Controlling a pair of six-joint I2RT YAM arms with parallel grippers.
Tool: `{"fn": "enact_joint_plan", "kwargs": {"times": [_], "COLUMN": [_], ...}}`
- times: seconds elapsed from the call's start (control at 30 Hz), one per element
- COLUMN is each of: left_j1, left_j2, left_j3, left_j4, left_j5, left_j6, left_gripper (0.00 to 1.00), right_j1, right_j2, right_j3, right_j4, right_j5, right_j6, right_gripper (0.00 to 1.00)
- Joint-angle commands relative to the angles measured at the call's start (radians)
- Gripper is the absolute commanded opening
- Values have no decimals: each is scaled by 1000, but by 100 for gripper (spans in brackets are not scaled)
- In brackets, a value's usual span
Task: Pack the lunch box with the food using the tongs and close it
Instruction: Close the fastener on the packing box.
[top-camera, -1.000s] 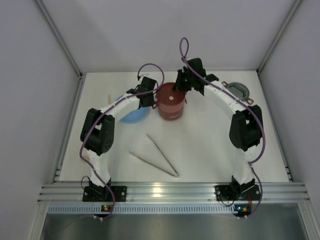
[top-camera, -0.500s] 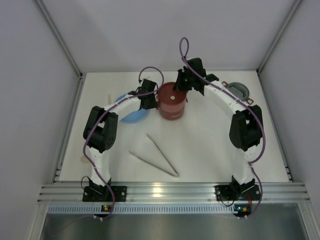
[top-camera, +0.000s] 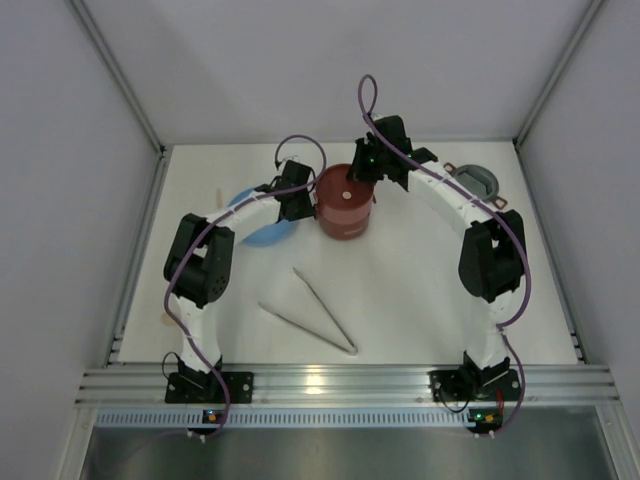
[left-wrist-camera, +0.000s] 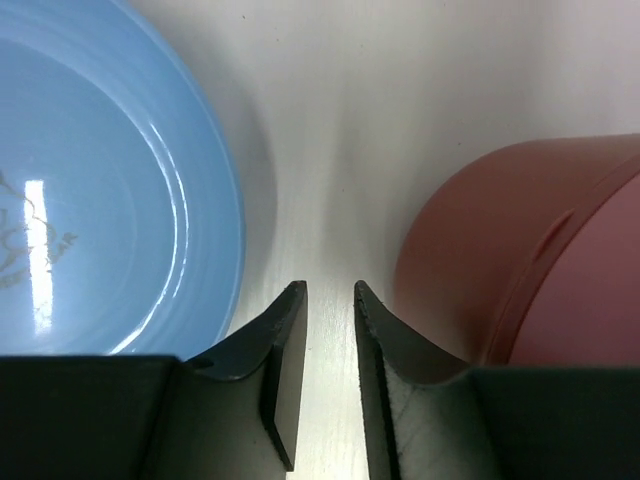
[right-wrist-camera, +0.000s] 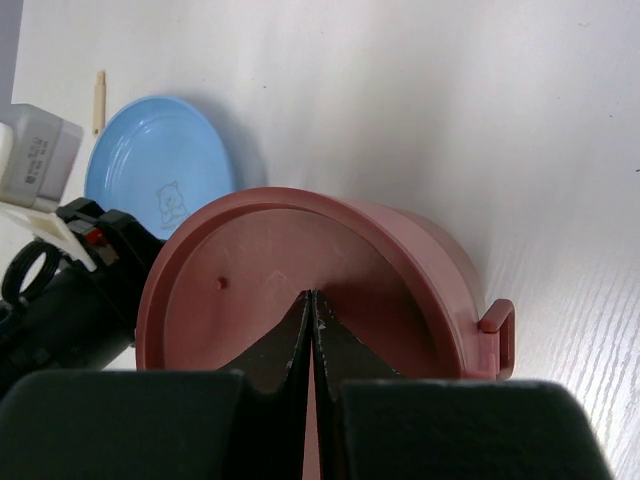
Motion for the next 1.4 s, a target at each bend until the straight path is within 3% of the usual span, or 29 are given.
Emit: {"fn": "enact_joint_plan", "kwargs": {"times": [0.0, 0.37, 0.83, 1.13, 1.23, 1.27, 1.37], "left_j1": [2, 15, 15, 38, 156, 211, 267], "left_j2": [-105, -228, -432, -509, -512, -497, -426], "left_j3": [-9, -30, -128, -196, -226, -232, -182], "left_j4": [22, -32, -47, -64, -15, 0, -4], "left_j5": [-65, -148, -134, -206, -80, -63, -83], "left_j6": [13, 64, 94, 79, 22, 15, 10], "left_gripper": [32, 48, 59, 65, 65, 65, 66], "right_j1": [27, 28, 28, 28, 28, 28, 28], "right_j2": [81, 75, -8, -37, -67, -78, -120], "right_j3": [-27, 9, 93, 153, 165, 171, 193], "right_j4": [-153, -185, -247, -285, -294, -293, -294], "right_j5": [60, 80, 96, 94, 91, 83, 79], "right_j6": [-42, -44, -47, -48, -50, -51, -51], "right_gripper": [0, 0, 0, 1, 10, 20, 37]}}
